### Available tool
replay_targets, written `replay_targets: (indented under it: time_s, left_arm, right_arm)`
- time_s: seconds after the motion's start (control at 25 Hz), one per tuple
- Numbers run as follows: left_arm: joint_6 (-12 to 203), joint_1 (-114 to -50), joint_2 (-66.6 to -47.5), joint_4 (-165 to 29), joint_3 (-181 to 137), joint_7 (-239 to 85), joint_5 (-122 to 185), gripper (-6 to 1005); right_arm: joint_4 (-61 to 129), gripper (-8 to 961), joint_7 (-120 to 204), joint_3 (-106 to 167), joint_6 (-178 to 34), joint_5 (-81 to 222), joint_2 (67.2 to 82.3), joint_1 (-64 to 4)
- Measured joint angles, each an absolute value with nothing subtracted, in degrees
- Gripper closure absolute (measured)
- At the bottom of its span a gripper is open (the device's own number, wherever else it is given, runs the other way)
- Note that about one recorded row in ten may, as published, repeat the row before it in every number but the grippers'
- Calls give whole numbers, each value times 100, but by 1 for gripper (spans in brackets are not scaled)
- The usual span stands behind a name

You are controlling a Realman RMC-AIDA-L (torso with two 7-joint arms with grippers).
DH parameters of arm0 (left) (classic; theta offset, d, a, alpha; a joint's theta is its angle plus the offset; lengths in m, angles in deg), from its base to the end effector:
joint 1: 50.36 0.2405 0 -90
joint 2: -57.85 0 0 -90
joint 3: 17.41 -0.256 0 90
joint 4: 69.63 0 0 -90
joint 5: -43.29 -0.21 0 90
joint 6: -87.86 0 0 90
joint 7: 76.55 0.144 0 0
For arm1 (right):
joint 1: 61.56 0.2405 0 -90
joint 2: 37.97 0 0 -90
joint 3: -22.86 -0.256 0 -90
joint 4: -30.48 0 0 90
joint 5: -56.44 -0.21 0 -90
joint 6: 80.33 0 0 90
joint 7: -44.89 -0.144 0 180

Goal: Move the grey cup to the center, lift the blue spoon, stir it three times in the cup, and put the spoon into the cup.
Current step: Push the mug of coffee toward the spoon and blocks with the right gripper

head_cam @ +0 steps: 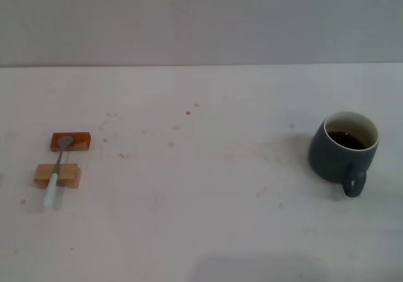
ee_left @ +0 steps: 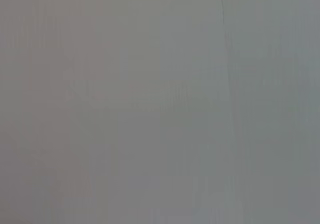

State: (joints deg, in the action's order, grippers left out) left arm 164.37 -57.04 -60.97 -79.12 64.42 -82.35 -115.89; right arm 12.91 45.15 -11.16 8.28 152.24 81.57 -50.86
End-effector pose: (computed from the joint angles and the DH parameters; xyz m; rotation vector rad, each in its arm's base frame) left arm -0.4048 0.2232 0.0338 -1.3475 -0.5238 -0.5158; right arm 0.3663 0.2346 0.0293 -1.0484 0.5274 0.7133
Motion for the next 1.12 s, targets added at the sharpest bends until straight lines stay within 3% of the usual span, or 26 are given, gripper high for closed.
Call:
replay_targets:
  time_s: [0.52,1.12]
  left_arm:
    - [16440,-5718,-6097,-7912,6423,-8235,-11589,170]
    - [16409,-5797,-6079,-7912,6452,-8221,-11588,170]
  right_arm:
    - [1317,954,4515,-1165,465,15224,8143,-5021]
    - [1769,954,4515,-1146,-1289,15212,8140,-4257]
